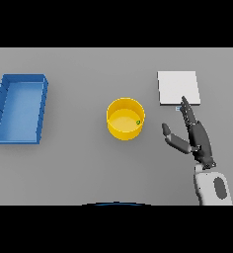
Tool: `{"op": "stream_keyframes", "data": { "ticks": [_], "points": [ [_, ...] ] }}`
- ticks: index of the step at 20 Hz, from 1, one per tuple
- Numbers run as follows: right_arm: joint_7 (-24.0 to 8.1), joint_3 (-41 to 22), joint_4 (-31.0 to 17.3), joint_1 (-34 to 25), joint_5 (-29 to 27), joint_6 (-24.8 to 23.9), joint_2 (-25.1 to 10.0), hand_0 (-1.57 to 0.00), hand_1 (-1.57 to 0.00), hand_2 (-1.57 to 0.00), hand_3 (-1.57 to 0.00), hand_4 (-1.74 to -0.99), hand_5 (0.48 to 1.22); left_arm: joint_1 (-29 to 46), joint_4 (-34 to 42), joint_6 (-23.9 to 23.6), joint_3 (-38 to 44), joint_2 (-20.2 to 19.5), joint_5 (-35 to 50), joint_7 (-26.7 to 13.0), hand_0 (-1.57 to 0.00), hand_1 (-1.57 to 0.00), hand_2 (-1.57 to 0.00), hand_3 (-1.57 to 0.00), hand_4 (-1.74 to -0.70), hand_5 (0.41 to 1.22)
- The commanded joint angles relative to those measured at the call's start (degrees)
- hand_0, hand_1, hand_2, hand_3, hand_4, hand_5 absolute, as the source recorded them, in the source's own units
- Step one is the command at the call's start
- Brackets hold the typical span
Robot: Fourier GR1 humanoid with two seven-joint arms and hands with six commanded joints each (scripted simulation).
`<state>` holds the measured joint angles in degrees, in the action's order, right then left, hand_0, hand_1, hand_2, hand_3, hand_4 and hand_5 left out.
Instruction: Pick up the red beaker and tilt it to pour out 1 green nut into yellow bowl. Pick up the yellow bowl and place it on the metallic measuring scale.
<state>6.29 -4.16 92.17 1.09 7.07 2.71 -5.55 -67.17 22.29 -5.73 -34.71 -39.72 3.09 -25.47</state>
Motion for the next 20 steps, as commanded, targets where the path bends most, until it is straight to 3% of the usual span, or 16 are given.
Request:
{"op": "stream_keyframes", "data": {
  "ticks": [1, 4, 10, 12, 13, 15, 18, 19, 20],
  "points": [
    [-0.64, -0.28, -0.49, -0.28, 0.59, -0.31, 0.2, 0.0, 0.0, 0.0, 0.0, -1.306, 0.688, 2.45, 1.69, -1.63, 0.48, -0.34, 1.57, -0.84, -1.57, -1.57, -1.57, -1.47, -1.74, 1.221],
    [-0.04, -0.18, -0.22, -0.02, 0.38, 0.03, -0.2, 0.0, 0.0, 0.0, 0.0, -1.304, 0.707, 8.46, 8.98, -6.15, -0.13, -2.35, 4.35, -5.43, -1.57, -1.57, -1.57, -1.52, -1.74, 1.221],
    [-0.02, -0.8, -0.62, 0.1, 1.63, -0.47, -0.11, 0.0, 0.0, 0.0, 0.0, -1.327, 0.724, 18.65, 25.1, -12.95, -2.18, -7.9, 8.35, -9.23, -1.57, -1.57, -1.57, -1.34, -1.74, 1.221],
    [-0.23, -0.4, -0.18, 0.03, 0.85, -0.1, -0.41, 0.0, 0.0, 0.0, 0.0, -1.335, 0.725, 19.92, 26.2, -15.53, -3.83, -8.14, 10.2, -9.39, -1.57, -1.57, -1.57, -1.32, -1.74, 1.146],
    [-1.14, -0.16, -0.67, -0.76, 0.74, -0.17, -0.44, 0.0, 0.0, 0.0, 0.0, -1.336, 0.727, 20.55, 27.83, -16.45, -4.33, -8.44, 10.92, -9.3, -1.57, -1.57, -1.57, -1.37, -1.68, 1.106],
    [0.44, -0.83, 0.34, 0.76, 1.39, -0.18, -0.44, 0.0, 0.0, 0.0, 0.0, -1.326, 0.728, 22.37, 30.89, -17.42, -5.91, -9.61, 12.59, -9.4, -1.57, -1.57, -1.57, -1.44, -1.59, 0.962],
    [-0.97, -1.0, -0.7, -0.62, 1.99, -0.85, 0.12, 0.0, 0.0, 0.0, 0.0, -1.327, 0.73, 24.45, 34.88, -16.79, -7.38, -11.08, 14.69, -9.44, -1.57, -1.57, -1.57, -0.93, -1.25, 0.81],
    [-0.79, -1.04, -0.67, -0.65, 1.92, -0.8, 0.16, 0.0, 0.0, 0.0, 0.0, -1.325, 0.731, 25.9, 37.43, -15.92, -6.82, -11.94, 16.21, -8.13, -1.57, -1.52, -1.41, -0.85, -1.13, 0.779],
    [-0.18, -0.7, -0.1, 0.0, 1.89, -0.73, -0.57, 0.0, 0.0, 0.0, 0.0, -1.32, 0.731, 26.56, 39.39, -14.31, -5.65, -13.14, 18.26, -7.55, -1.44, -1.29, -1.16, -0.71, -1.05, 0.757]
  ]
}}
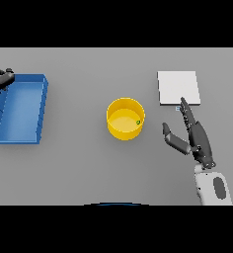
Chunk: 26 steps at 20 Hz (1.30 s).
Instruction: Pick up the red beaker and tilt it to pour out 1 green nut into yellow bowl. Pick up the yellow bowl and place it on the metallic measuring scale.
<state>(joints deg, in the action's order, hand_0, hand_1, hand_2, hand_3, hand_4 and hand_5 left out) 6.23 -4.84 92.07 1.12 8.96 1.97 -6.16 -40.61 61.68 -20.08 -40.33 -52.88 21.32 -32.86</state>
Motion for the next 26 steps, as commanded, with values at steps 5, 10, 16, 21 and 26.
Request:
{"op": "stream_keyframes", "data": {
  "ticks": [5, 10, 16, 21, 26],
  "points": [
    [-0.23, -0.06, 0.41, 0.58, -0.37, 0.46, -0.18, 0.0, 0.0, 0.0, 0.0, -1.318, 0.725, 0.36, 3.5, 5.59, -0.23, -1.79, 2.33, 0.21, -0.5, -0.42, -0.38, -0.24, -0.83, 0.678],
    [-0.75, 0.18, -0.82, -0.35, 0.25, -0.23, -0.14, 0.0, 0.0, 0.0, 0.0, -1.307, 0.717, -0.72, 2.51, 8.19, -2.65, -1.8, 0.92, -2.09, -0.16, -0.14, -0.12, -0.08, -0.77, 0.655],
    [-3.97, -1.17, 0.37, -1.83, 3.5, -1.56, -0.63, 0.0, 0.0, 0.0, 0.0, -1.281, 0.688, 0.23, 2.52, 4.48, -2.85, -1.16, -0.8, 0.36, -0.04, -0.04, -0.03, -0.02, -0.73, 0.664],
    [-2.69, -4.59, -1.3, -8.5, 7.11, 3.91, -5.61, -0.01, 0.0, 0.0, 0.0, -1.174, 0.68, -0.62, 1.55, 3.23, -2.28, 0.21, -0.8, 2.32, -0.01, -0.01, -0.01, -0.01, -0.72, 0.693],
    [-2.58, -10.88, -4.1, -16.59, 15.08, 9.69, -11.44, 0.0, 0.0, 0.0, 0.0, -1.255, 0.648, 0.05, 2.94, 2.71, -1.88, -0.41, -0.08, 2.72, 0.0, 0.0, 0.0, 0.0, -0.74, 0.709]
  ]
}}
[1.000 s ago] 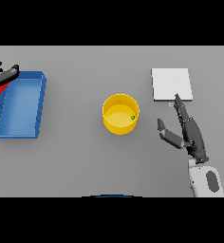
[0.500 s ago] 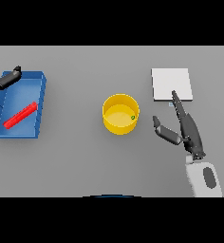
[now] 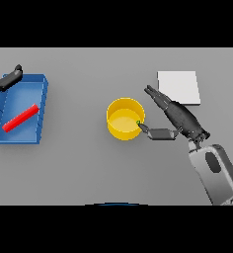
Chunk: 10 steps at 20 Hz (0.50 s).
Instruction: Pick up the red beaker and tilt it to pour out 1 green nut into yellow bowl. Pick up the yellow bowl and place it on the metallic measuring scale.
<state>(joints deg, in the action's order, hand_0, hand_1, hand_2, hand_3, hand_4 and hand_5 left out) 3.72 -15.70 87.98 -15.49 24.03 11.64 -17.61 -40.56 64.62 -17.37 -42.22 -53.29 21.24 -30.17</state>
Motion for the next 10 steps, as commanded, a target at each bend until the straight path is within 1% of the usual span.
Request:
{"op": "stream_keyframes", "data": {
  "ticks": [1, 3, 5, 6, 7, 8, 10],
  "points": [
    [0.19, -2.23, -0.98, -1.96, 3.05, 0.93, -1.32, 0.0, 0.0, 0.0, 0.0, -1.243, 0.638, 0.17, 0.43, -0.52, 0.02, 0.24, 0.12, -0.08, 0.0, 0.0, 0.0, 0.0, -0.74, 0.709],
    [0.49, -5.49, -1.51, -5.13, 7.03, 2.7, -2.95, 0.0, 0.0, 0.0, 0.0, -1.23, 0.62, 0.31, -0.12, 0.02, 0.48, -0.31, 0.48, 0.56, 0.0, 0.0, 0.0, 0.0, -0.75, 0.711],
    [2.06, -7.95, -3.25, -7.03, 9.65, 4.04, -4.11, 0.0, 0.0, 0.0, 0.0, -1.229, 0.616, 0.27, -0.47, 0.45, 0.55, -0.15, 0.67, 0.9, 0.0, 0.0, 0.0, 0.0, -0.75, 0.713],
    [2.16, -8.88, -3.81, -8.34, 10.22, 5.3, -4.37, 0.0, 0.0, 0.0, 0.0, -1.235, 0.618, 0.61, -0.2, 0.37, 0.71, -0.43, 0.73, 1.72, 0.0, 0.0, 0.0, 0.0, -0.75, 0.714],
    [3.27, -10.1, -3.82, -9.61, 10.97, 6.63, -5.03, 0.0, 0.0, 0.0, 0.0, -1.234, 0.62, 0.7, -0.14, 0.22, 0.55, -0.06, 0.67, 1.91, 0.0, 0.0, 0.0, 0.0, -0.75, 0.714],
    [3.17, -11.29, -5.2, -11.03, 12.12, 7.31, -4.92, 0.0, 0.0, 0.0, 0.0, -1.231, 0.625, 0.7, -0.14, 0.0, 0.61, 0.17, 0.7, 2.33, 0.0, 0.0, 0.0, 0.0, -0.75, 0.716],
    [3.72, -13.03, -5.97, -13.27, 13.29, 9.36, -5.46, 0.0, 0.0, 0.0, 0.0, -1.218, 0.636, 1.32, -0.03, -0.33, 0.81, -0.05, 1.0, 2.27, 0.0, 0.0, 0.0, 0.0, -0.76, 0.717]
  ]
}}
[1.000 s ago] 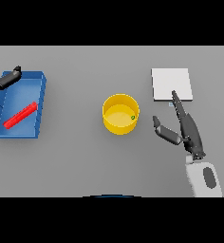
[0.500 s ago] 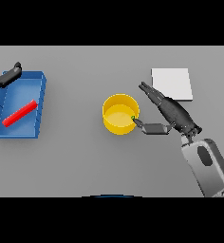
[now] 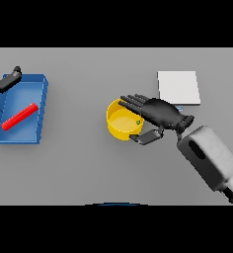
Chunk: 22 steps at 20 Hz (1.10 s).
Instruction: Pick up the red beaker and tilt it to pour out 1 green nut into yellow bowl. Pick up the yellow bowl and place it on the metallic measuring scale.
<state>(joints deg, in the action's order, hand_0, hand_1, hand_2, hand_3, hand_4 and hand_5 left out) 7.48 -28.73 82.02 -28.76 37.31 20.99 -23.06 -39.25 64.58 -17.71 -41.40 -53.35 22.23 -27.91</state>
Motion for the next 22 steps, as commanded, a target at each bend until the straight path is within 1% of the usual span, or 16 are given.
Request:
{"op": "stream_keyframes", "data": {
  "ticks": [1, 2, 3, 4, 5, 7, 8, 10, 12, 14, 15, 17, 18, 19, 22],
  "points": [
    [-0.09, -1.02, -0.72, -0.93, 0.58, 0.85, 0.33, 0.0, 0.0, 0.0, 0.0, -1.212, 0.638, -0.17, -0.54, 0.06, 0.23, 0.37, 0.19, 0.52, 0.0, 0.0, 0.0, 0.0, -0.76, 0.72],
    [0.08, -1.44, -0.95, -1.78, 0.77, 1.81, 0.02, 0.0, 0.0, 0.0, 0.0, -1.21, 0.641, -0.05, -0.27, 0.11, 0.51, 0.19, 0.54, 0.73, 0.0, 0.0, 0.0, 0.0, -0.77, 0.721],
    [0.23, -2.11, -1.71, -2.43, 1.3, 2.42, -0.12, 0.0, 0.0, 0.0, 0.0, -1.212, 0.645, 0.4, -0.41, 0.12, 0.57, 0.26, 0.59, 1.75, 0.0, 0.0, 0.0, 0.0, -0.77, 0.721],
    [1.16, -2.71, -2.57, -2.61, 1.68, 2.56, -0.24, 0.0, 0.0, 0.0, 0.0, -1.214, 0.648, 0.19, -0.25, 0.2, 0.78, 0.25, 0.94, 1.17, 0.0, 0.0, 0.0, 0.0, -0.78, 0.721],
    [1.4, -3.15, -3.9, -3.75, 2.02, 2.88, 0.01, 0.0, 0.0, 0.0, 0.0, -1.217, 0.651, 0.1, -0.15, 0.11, 0.9, 0.42, 1.11, 1.36, 0.0, 0.0, 0.0, 0.0, -0.78, 0.722],
    [2.69, -4.47, -5.81, -3.87, 2.95, 2.39, 0.7, 0.0, 0.0, 0.0, 0.0, -1.224, 0.653, -0.22, -0.29, 0.46, 1.13, 0.06, 1.23, 1.18, 0.0, 0.0, 0.0, 0.0, -0.79, 0.728],
    [3.82, -4.79, -6.38, -4.16, 3.21, 2.49, 0.22, 0.0, 0.0, 0.0, 0.0, -1.228, 0.656, 0.02, -0.7, 0.67, 1.2, 0.31, 1.29, 2.21, 0.0, 0.0, 0.0, 0.0, -0.79, 0.729],
    [3.6, -5.7, -7.62, -5.19, 3.95, 3.13, 0.53, 0.0, 0.0, 0.0, 0.0, -1.242, 0.664, 0.49, -0.05, 0.09, 1.17, 0.38, 1.48, 1.94, 0.0, 0.0, 0.0, 0.0, -0.8, 0.727],
    [4.23, -6.68, -9.18, -5.54, 4.93, 2.74, 0.76, 0.0, 0.0, 0.0, 0.0, -1.256, 0.673, 1.04, 0.0, 0.12, 1.32, 0.03, 1.52, 2.83, 0.0, 0.0, 0.0, 0.0, -0.8, 0.725],
    [4.3, -7.27, -10.62, -6.09, 4.9, 3.79, 1.31, 0.0, 0.0, 0.0, 0.0, -1.265, 0.68, 0.61, 0.35, 0.21, 1.4, -0.28, 1.59, 2.06, 0.0, 0.0, 0.0, 0.0, -0.8, 0.723],
    [4.41, -7.76, -11.26, -6.51, 5.14, 4.26, 1.51, 0.0, 0.0, 0.0, 0.0, -1.273, 0.687, 0.04, -0.12, 0.32, 1.25, 0.31, 1.5, 1.65, 0.0, 0.0, 0.0, 0.0, -0.8, 0.723],
    [4.0, -8.59, -12.47, -6.58, 5.73, 4.09, 2.46, 0.0, 0.0, 0.0, 0.0, -1.277, 0.696, -0.3, -0.64, 0.63, 1.17, 0.68, 1.51, 1.5, 0.0, 0.0, 0.0, 0.0, -0.8, 0.723],
    [4.58, -8.36, -12.74, -7.07, 5.42, 4.44, 2.25, 0.0, 0.0, 0.0, 0.0, -1.279, 0.699, 0.08, -0.33, 0.25, 0.79, 0.77, 1.21, 1.31, 0.0, 0.0, 0.0, 0.0, -0.79, 0.725],
    [5.33, -8.44, -13.63, -7.28, 5.44, 4.29, 2.26, 0.0, 0.0, 0.0, 0.0, -1.281, 0.702, 0.49, 0.64, 0.14, 1.11, -0.11, 1.52, 1.26, 0.0, 0.0, 0.0, 0.0, -0.79, 0.727],
    [6.53, -8.89, -14.69, -7.08, 5.8, 3.56, 2.45, 0.0, 0.0, -0.01, -0.03, -1.286, 0.712, 0.84, 1.19, -0.33, 0.9, -0.1, 1.3, 1.48, 0.0, 0.0, 0.0, 0.0, -0.79, 0.728]
  ]
}}
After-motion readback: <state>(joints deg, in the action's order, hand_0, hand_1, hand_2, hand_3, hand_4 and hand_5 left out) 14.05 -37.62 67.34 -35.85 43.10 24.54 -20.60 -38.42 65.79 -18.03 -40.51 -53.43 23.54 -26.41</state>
